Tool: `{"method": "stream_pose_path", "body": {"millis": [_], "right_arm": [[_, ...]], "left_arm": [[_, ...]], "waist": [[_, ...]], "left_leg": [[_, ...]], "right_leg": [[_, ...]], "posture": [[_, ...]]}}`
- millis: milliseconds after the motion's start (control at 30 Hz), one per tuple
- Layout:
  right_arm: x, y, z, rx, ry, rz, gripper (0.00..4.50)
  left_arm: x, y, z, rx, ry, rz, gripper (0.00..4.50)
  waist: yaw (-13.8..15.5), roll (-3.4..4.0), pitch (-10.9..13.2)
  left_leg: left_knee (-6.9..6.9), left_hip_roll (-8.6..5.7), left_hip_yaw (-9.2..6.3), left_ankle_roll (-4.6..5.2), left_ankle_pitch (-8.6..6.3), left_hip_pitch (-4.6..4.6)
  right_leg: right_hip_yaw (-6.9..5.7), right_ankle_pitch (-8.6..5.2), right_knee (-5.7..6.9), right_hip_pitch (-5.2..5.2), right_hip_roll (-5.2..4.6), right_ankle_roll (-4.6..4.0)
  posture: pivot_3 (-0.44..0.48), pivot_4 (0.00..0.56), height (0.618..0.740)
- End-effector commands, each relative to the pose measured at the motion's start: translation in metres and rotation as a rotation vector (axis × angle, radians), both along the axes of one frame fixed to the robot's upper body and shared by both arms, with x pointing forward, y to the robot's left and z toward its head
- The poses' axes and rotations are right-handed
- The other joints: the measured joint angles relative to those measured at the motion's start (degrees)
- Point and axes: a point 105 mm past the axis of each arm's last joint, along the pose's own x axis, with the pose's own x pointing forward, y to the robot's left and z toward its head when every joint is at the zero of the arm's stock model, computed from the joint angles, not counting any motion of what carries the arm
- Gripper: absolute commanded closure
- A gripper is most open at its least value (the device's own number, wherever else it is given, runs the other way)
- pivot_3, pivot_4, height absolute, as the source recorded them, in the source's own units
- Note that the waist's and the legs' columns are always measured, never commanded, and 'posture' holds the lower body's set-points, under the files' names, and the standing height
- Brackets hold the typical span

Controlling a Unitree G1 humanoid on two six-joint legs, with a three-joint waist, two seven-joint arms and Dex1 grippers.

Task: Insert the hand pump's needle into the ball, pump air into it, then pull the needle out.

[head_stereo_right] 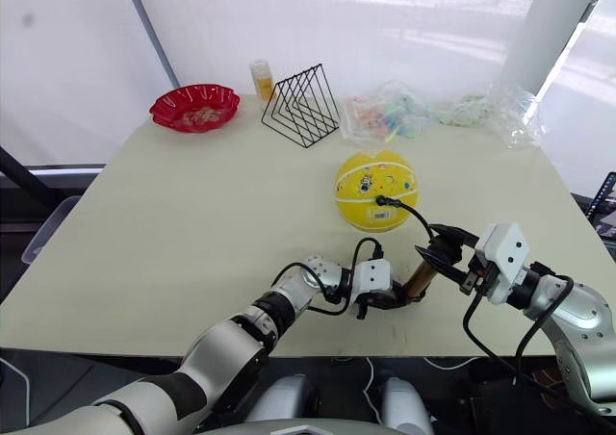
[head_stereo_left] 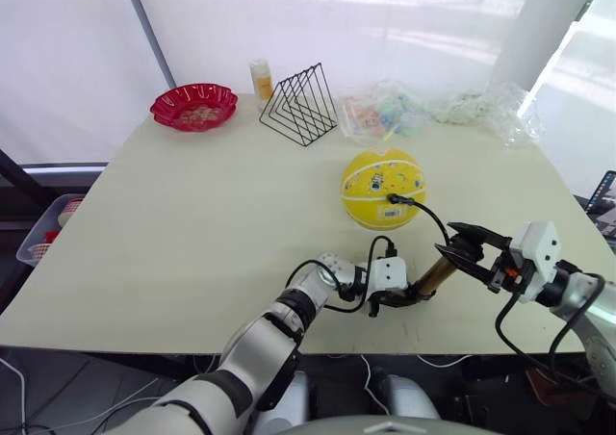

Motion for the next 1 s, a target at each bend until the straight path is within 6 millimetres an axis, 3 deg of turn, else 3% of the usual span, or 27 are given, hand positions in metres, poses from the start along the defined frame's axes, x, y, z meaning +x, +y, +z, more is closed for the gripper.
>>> {"method": "stream_pose_path", "body": {"millis": [33,100,200,267,333,467,600,667,700,833,1000], "right_arm": [[0.001,-0.008,0.028,0.025,-0.015,-0.006,2.92],[0.002,-0.012,0.051,0.047,-0.062,-0.011,2.92],[0.001,-0.023,0.108,0.06,-0.184,-0.019,2.92],[-0.003,-0.029,0.135,0.053,-0.229,-0.023,2.92],[-0.006,-0.031,0.146,0.052,-0.238,-0.027,2.92],[-0.016,-0.036,0.185,0.039,-0.305,-0.039,2.92],[-0.021,-0.035,0.204,0.041,-0.344,-0.044,2.92],[-0.02,-0.036,0.202,0.039,-0.327,-0.05,2.92],[-0.017,-0.036,0.19,0.026,-0.286,-0.055,2.92],[-0.008,-0.029,0.107,-0.058,-0.032,-0.038,2.92],[-0.007,-0.032,0.028,-0.07,0.138,-0.058,2.92]], "left_arm": [[-0.026,0.024,-0.042,0.184,0.11,-0.051,3.5],[-0.025,0.024,-0.042,0.185,0.11,-0.05,3.5],[-0.024,0.024,-0.041,0.187,0.109,-0.05,3.5],[-0.024,0.024,-0.041,0.186,0.109,-0.05,3.5],[-0.024,0.024,-0.041,0.186,0.109,-0.049,3.5],[-0.022,0.025,-0.04,0.186,0.107,-0.043,3.5],[-0.021,0.025,-0.04,0.187,0.106,-0.039,3.5],[-0.021,0.025,-0.04,0.188,0.106,-0.04,3.5],[-0.022,0.025,-0.04,0.188,0.107,-0.04,3.5],[-0.022,0.025,-0.04,0.188,0.106,-0.042,3.5],[-0.021,0.025,-0.039,0.186,0.103,-0.039,3.5]], "waist": [[0.1,0.33,0.3],[0.23,0.65,0.61],[0.52,0.93,0.98],[0.72,1.14,1.26],[1.02,1.09,1.33],[1.34,1.02,1.54],[1.36,1.09,1.73],[1.38,1.16,1.78],[1.38,1.15,1.78],[1.46,0.59,1.43],[1.04,-0.02,0.96]], "left_leg": [[0.01,-0.04,0.02,0.0,0.0,-0.03],[0.02,-0.09,0.07,0.0,0.0,-0.17],[0.03,-0.22,0.08,0.0,0.01,-0.38],[0.06,-0.32,0.08,0.01,0.01,-0.51],[0.13,-0.35,0.08,0.01,0.02,-0.81],[0.17,-0.35,0.06,0.01,0.02,-0.96],[0.18,-0.34,0.06,0.02,0.02,-1.04],[0.2,-0.36,0.12,0.02,0.02,-1.12],[0.2,-0.36,0.15,0.02,0.03,-1.14],[0.15,-0.33,0.13,0.02,0.02,-1.09],[0.13,-0.26,0.1,0.02,0.02,-0.61]], "right_leg": [[0.0,0.0,-0.01,-0.01,-0.06,0.0],[0.02,0.01,-0.01,-0.14,-0.12,0.01],[0.01,0.07,-0.02,-0.27,-0.22,0.12],[0.01,0.15,-0.02,-0.39,-0.28,0.24],[0.01,0.19,-0.02,-0.63,-0.31,0.31],[-0.02,0.2,-0.04,-0.73,-0.32,0.32],[0.0,0.21,-0.03,-0.8,-0.36,0.32],[0.07,0.23,-0.02,-0.89,-0.38,0.36],[0.1,0.23,-0.02,-0.91,-0.38,0.36],[0.07,0.23,-0.01,-0.89,-0.31,0.37],[0.05,0.2,-0.02,-0.48,-0.26,0.33]], "posture": [[0.0,0.15,0.737],[0.0,0.15,0.737],[0.0,0.15,0.737],[0.0,0.15,0.737],[0.0,0.15,0.737],[0.0,0.15,0.737],[0.0,0.15,0.737],[0.0,0.15,0.737],[0.0,0.15,0.737],[0.0,0.15,0.737],[0.0,0.15,0.737]]}}
